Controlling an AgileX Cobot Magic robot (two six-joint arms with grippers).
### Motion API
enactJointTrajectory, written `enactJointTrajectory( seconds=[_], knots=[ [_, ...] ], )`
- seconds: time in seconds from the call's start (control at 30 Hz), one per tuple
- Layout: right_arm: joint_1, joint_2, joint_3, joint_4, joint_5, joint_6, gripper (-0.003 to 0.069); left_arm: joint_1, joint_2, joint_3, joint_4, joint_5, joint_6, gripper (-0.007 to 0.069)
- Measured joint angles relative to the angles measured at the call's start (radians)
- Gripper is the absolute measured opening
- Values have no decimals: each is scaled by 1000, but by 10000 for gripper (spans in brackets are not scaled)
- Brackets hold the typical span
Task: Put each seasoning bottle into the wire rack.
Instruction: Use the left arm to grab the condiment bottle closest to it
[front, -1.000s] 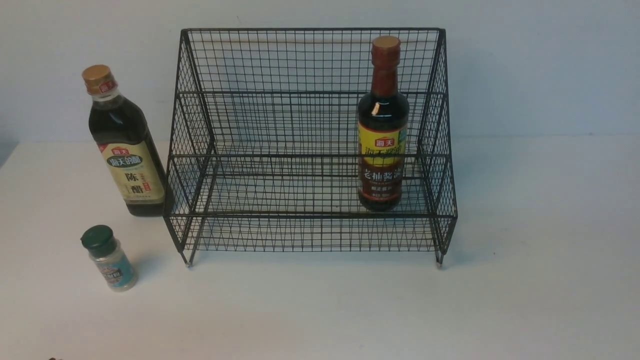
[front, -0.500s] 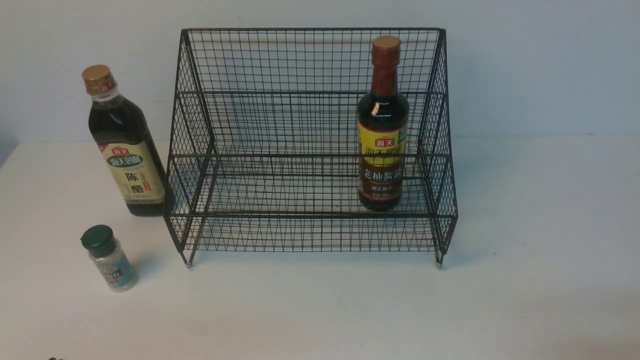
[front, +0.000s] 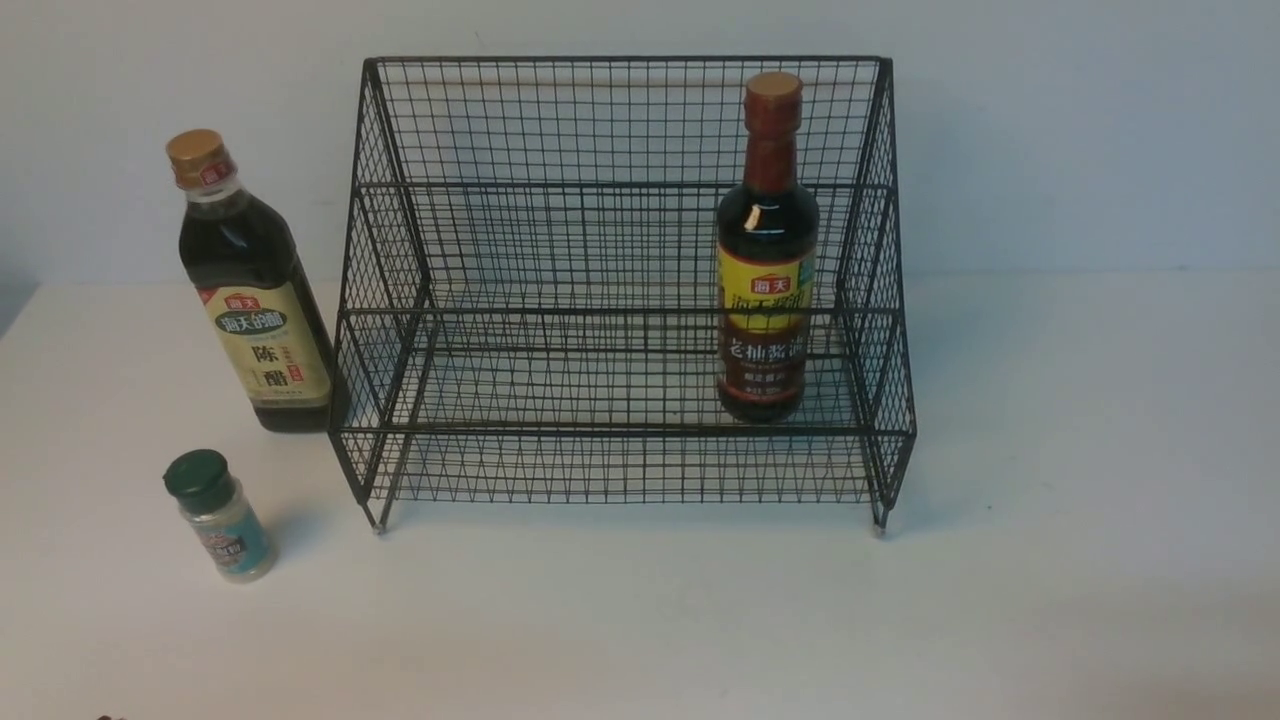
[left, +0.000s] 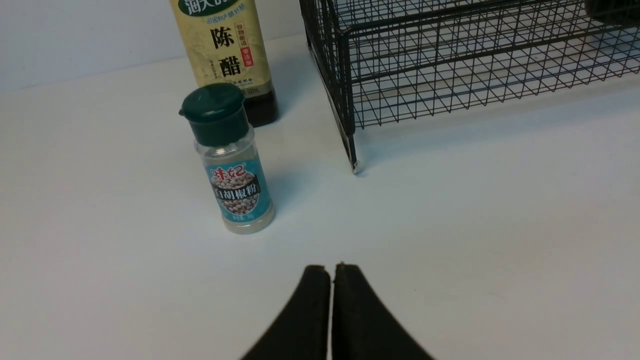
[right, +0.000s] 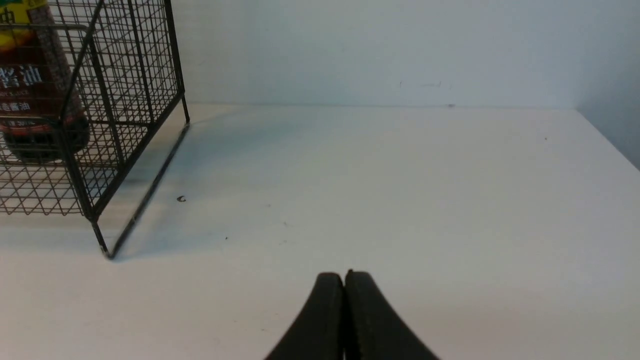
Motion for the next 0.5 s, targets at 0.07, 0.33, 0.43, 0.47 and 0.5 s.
enactJointTrajectory(
  seconds=[0.07, 0.33, 0.43, 0.47, 0.5],
  knots=[
    [0, 0, 0, 0, 0, 0, -13, 0, 0, 0, 0, 0, 0, -5],
    [0, 0, 0, 0, 0, 0, -13, 0, 0, 0, 0, 0, 0, -5],
    [0, 0, 0, 0, 0, 0, -13, 0, 0, 0, 1, 0, 0, -5],
    [0, 0, 0, 0, 0, 0, -13, 0, 0, 0, 8, -1, 7, -5],
    [0, 0, 0, 0, 0, 0, -13, 0, 0, 1, 24, -4, 21, -5]
  ],
)
